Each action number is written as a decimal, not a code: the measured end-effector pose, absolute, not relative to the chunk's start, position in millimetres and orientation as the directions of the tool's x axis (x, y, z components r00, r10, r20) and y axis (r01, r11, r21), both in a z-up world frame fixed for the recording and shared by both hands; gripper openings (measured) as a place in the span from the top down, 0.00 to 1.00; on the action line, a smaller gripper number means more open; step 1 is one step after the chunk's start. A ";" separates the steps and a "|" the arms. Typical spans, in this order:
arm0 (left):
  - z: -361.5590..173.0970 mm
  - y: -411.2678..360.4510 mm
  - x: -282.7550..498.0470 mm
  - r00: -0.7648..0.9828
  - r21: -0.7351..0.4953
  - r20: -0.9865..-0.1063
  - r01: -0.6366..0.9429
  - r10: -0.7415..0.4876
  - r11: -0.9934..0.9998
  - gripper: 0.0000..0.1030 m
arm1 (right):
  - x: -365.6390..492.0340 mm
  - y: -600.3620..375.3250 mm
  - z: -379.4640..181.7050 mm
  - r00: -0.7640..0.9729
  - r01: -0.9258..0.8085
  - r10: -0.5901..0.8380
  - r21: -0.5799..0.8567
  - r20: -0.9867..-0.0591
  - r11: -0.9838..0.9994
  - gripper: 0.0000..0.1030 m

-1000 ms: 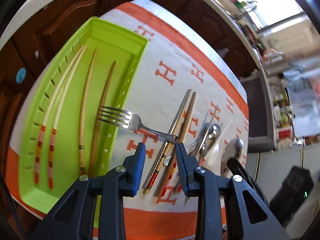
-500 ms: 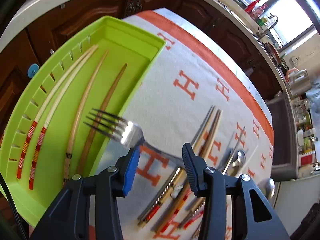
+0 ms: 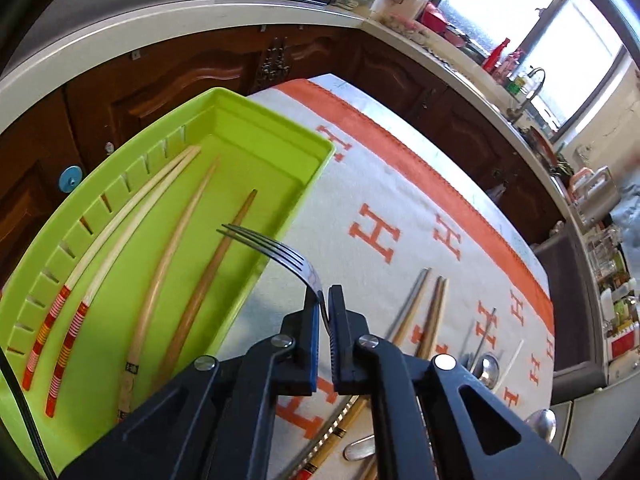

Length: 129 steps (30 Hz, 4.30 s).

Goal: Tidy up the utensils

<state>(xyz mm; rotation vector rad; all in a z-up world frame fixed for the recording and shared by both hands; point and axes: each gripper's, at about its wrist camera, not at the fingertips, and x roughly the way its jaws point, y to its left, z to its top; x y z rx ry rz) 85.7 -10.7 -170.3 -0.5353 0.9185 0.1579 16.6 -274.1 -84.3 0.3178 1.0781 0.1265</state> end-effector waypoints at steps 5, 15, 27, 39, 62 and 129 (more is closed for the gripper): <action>-140.2 -0.7 78.3 0.647 -0.410 -0.749 -0.280 -0.144 0.868 1.00 | 15.2 -270.2 -79.5 0.476 0.047 0.247 0.305 -0.844 0.951 0.97; -49.3 52.2 40.4 0.714 -0.440 -0.663 -0.129 -0.225 0.889 1.00 | 17.7 -229.5 -40.4 0.514 -0.054 0.283 0.299 -0.809 0.953 0.97; -33.0 91.4 -6.5 0.606 -0.121 -0.789 0.002 -0.098 0.993 1.00 | 40.2 -104.2 -17.3 0.445 -0.242 0.489 0.425 -0.750 0.872 0.97; -88.5 86.0 16.4 0.469 0.027 -0.883 0.101 -0.023 0.995 0.99 | 70.9 -28.4 -81.4 0.309 -0.186 0.630 0.605 -0.712 0.775 0.97; -99.6 126.0 36.0 0.480 -0.046 -0.877 -0.028 -0.027 0.999 0.59 | 101.8 -29.3 -114.3 0.333 -0.100 0.558 0.561 -0.760 0.822 0.84; -188.0 -143.9 142.9 0.129 -0.145 -0.977 0.184 -0.170 0.972 0.83 | 74.4 -295.7 -107.2 0.313 0.131 0.389 0.445 -0.867 0.886 0.84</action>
